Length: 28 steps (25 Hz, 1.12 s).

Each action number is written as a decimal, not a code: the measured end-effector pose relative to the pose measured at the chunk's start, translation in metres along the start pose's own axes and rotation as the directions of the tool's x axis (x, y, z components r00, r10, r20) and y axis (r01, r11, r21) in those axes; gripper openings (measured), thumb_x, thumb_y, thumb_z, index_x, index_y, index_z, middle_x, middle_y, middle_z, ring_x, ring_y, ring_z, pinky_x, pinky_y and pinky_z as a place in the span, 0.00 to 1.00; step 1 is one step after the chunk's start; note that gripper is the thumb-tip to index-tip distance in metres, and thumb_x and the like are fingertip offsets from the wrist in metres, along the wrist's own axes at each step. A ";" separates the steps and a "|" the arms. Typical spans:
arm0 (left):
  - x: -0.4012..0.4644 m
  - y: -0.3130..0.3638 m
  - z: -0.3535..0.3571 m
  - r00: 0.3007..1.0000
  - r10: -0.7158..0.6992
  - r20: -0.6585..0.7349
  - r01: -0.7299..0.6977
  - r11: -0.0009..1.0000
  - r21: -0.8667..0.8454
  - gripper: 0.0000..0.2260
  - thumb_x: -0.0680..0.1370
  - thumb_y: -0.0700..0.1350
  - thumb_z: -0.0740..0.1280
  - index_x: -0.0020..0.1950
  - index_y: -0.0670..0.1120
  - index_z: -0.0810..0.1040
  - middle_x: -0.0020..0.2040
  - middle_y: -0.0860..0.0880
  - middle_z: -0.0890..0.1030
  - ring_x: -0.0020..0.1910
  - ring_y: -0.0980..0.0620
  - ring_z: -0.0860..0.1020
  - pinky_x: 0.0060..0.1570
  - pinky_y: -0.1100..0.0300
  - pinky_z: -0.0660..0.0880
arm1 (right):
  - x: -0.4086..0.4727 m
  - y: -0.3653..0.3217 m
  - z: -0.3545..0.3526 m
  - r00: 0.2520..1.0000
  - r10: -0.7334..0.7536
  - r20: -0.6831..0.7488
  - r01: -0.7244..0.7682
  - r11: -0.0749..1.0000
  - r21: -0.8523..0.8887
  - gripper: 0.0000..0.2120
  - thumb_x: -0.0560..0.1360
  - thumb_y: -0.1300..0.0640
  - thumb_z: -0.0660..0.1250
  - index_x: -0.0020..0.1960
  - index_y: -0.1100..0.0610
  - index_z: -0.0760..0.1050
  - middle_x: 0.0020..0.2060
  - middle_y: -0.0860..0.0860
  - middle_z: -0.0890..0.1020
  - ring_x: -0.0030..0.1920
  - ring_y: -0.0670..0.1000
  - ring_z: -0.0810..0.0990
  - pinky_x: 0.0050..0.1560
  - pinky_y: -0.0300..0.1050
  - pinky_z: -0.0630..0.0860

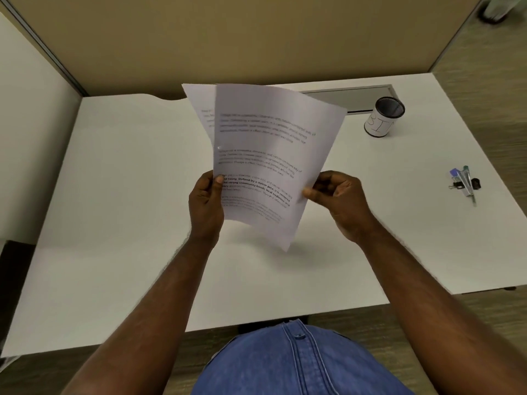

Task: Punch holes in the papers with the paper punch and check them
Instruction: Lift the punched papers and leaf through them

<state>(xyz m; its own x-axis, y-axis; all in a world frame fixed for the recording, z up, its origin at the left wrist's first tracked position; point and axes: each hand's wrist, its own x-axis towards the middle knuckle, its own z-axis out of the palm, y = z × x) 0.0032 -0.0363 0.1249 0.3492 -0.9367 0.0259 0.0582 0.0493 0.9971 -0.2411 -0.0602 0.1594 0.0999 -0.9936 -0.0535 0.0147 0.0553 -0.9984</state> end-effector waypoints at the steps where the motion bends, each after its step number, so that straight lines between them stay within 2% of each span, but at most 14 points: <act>1: 0.001 0.002 -0.002 0.999 -0.002 0.035 0.001 1.000 0.023 0.10 0.82 0.44 0.61 0.50 0.55 0.80 0.46 0.59 0.83 0.46 0.61 0.80 0.44 0.68 0.75 | 0.000 0.002 0.001 1.000 0.013 0.001 -0.013 1.000 -0.013 0.09 0.68 0.65 0.75 0.44 0.53 0.81 0.40 0.49 0.86 0.44 0.51 0.83 0.49 0.41 0.79; 4: 0.007 0.010 -0.008 0.967 -0.013 0.253 -0.006 0.997 0.073 0.10 0.81 0.45 0.62 0.52 0.56 0.82 0.50 0.56 0.84 0.50 0.59 0.80 0.48 0.68 0.75 | 0.003 0.007 0.000 0.992 0.039 -0.120 -0.035 0.999 0.032 0.08 0.70 0.65 0.73 0.46 0.55 0.80 0.41 0.49 0.86 0.44 0.49 0.83 0.49 0.39 0.78; 6: 0.012 0.019 -0.014 0.929 -0.032 0.369 0.010 0.998 0.061 0.10 0.81 0.45 0.62 0.53 0.55 0.82 0.51 0.55 0.85 0.53 0.58 0.80 0.51 0.67 0.75 | 0.005 0.011 0.000 0.989 0.072 -0.129 -0.069 0.997 0.024 0.09 0.71 0.63 0.72 0.51 0.56 0.79 0.47 0.50 0.85 0.49 0.49 0.83 0.51 0.40 0.78; 9: 0.017 0.032 -0.020 0.872 -0.085 0.483 0.015 0.989 0.146 0.09 0.80 0.45 0.64 0.52 0.56 0.83 0.51 0.55 0.85 0.53 0.58 0.80 0.52 0.66 0.75 | 0.008 0.021 0.001 0.964 0.234 -0.125 -0.228 0.972 0.059 0.13 0.74 0.56 0.70 0.57 0.51 0.74 0.51 0.43 0.82 0.52 0.42 0.80 0.52 0.40 0.75; 11: 0.019 0.039 -0.018 0.821 -0.097 0.563 -0.049 0.970 0.240 0.08 0.79 0.47 0.64 0.52 0.56 0.83 0.51 0.54 0.84 0.52 0.57 0.81 0.53 0.66 0.75 | 0.008 0.030 0.002 0.908 0.419 -0.028 -0.412 0.902 0.128 0.15 0.76 0.43 0.64 0.60 0.47 0.73 0.55 0.43 0.81 0.60 0.47 0.77 0.58 0.48 0.72; 12: 0.018 0.042 -0.016 0.798 -0.101 0.594 -0.075 0.961 0.265 0.08 0.79 0.48 0.64 0.52 0.56 0.83 0.50 0.54 0.84 0.52 0.57 0.81 0.52 0.66 0.75 | 0.007 0.037 0.001 0.871 0.487 0.060 -0.490 0.853 0.180 0.21 0.75 0.36 0.58 0.62 0.45 0.73 0.59 0.45 0.80 0.63 0.49 0.76 0.60 0.51 0.71; 13: 0.018 0.044 -0.015 0.785 -0.106 0.610 -0.087 0.957 0.278 0.08 0.79 0.49 0.64 0.52 0.57 0.83 0.50 0.54 0.84 0.52 0.56 0.81 0.52 0.65 0.75 | 0.006 0.044 0.000 0.843 0.514 0.161 -0.538 0.810 0.231 0.28 0.74 0.30 0.52 0.65 0.44 0.73 0.62 0.46 0.79 0.64 0.51 0.75 0.62 0.55 0.71; 15: 0.017 0.044 -0.013 0.802 -0.113 0.586 -0.080 0.953 0.294 0.08 0.79 0.50 0.64 0.52 0.56 0.82 0.50 0.55 0.84 0.51 0.57 0.81 0.51 0.65 0.75 | 0.005 0.053 -0.002 0.824 0.484 0.295 -0.563 0.756 0.334 0.35 0.72 0.26 0.44 0.66 0.43 0.72 0.65 0.50 0.77 0.66 0.54 0.74 0.64 0.60 0.70; 18: 0.019 0.035 -0.020 0.913 -0.098 0.396 -0.049 0.937 0.346 0.07 0.80 0.49 0.64 0.52 0.55 0.82 0.48 0.57 0.84 0.48 0.61 0.80 0.46 0.70 0.74 | 0.005 0.051 0.000 0.878 0.422 0.226 -0.478 0.757 0.446 0.30 0.75 0.29 0.47 0.65 0.43 0.73 0.62 0.50 0.79 0.64 0.54 0.76 0.61 0.57 0.74; 21: 0.018 0.019 -0.024 0.970 -0.130 0.204 0.059 0.945 0.321 0.07 0.80 0.48 0.64 0.49 0.54 0.82 0.45 0.58 0.84 0.43 0.63 0.79 0.41 0.71 0.73 | 0.010 0.038 -0.002 0.922 0.376 0.093 -0.375 0.808 0.454 0.20 0.79 0.40 0.52 0.60 0.49 0.76 0.53 0.50 0.84 0.56 0.53 0.81 0.53 0.49 0.78; 24: 0.018 0.008 -0.023 0.985 -0.162 0.063 0.144 0.963 0.228 0.07 0.80 0.47 0.64 0.48 0.53 0.82 0.44 0.55 0.83 0.42 0.59 0.79 0.44 0.61 0.75 | 0.015 0.018 -0.004 0.971 0.227 0.078 -0.240 0.936 0.259 0.11 0.81 0.57 0.58 0.59 0.53 0.76 0.50 0.52 0.84 0.50 0.52 0.82 0.54 0.47 0.78; 26: 0.019 0.007 -0.020 0.987 -0.156 0.047 0.149 0.981 0.121 0.07 0.80 0.47 0.64 0.50 0.52 0.82 0.48 0.52 0.83 0.46 0.54 0.79 0.48 0.53 0.76 | 0.016 0.005 -0.003 0.990 0.095 0.106 -0.105 0.990 0.092 0.13 0.78 0.64 0.62 0.59 0.52 0.75 0.50 0.51 0.84 0.52 0.50 0.82 0.54 0.44 0.79; 28: 0.021 0.008 -0.015 0.988 -0.124 0.087 0.121 0.992 0.032 0.08 0.80 0.48 0.63 0.51 0.53 0.82 0.51 0.51 0.84 0.50 0.52 0.80 0.49 0.55 0.78 | 0.016 -0.006 0.000 0.999 -0.001 0.047 0.000 1.000 0.021 0.15 0.75 0.67 0.67 0.56 0.50 0.76 0.46 0.46 0.86 0.49 0.47 0.83 0.50 0.40 0.79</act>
<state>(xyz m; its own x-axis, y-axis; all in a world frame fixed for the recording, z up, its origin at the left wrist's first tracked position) 0.0251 -0.0499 0.1325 0.2567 -0.9621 -0.0916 0.0700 -0.0760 0.9946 -0.2396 -0.0768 0.1647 0.1469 -0.9878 -0.0518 0.0351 0.0576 -0.9977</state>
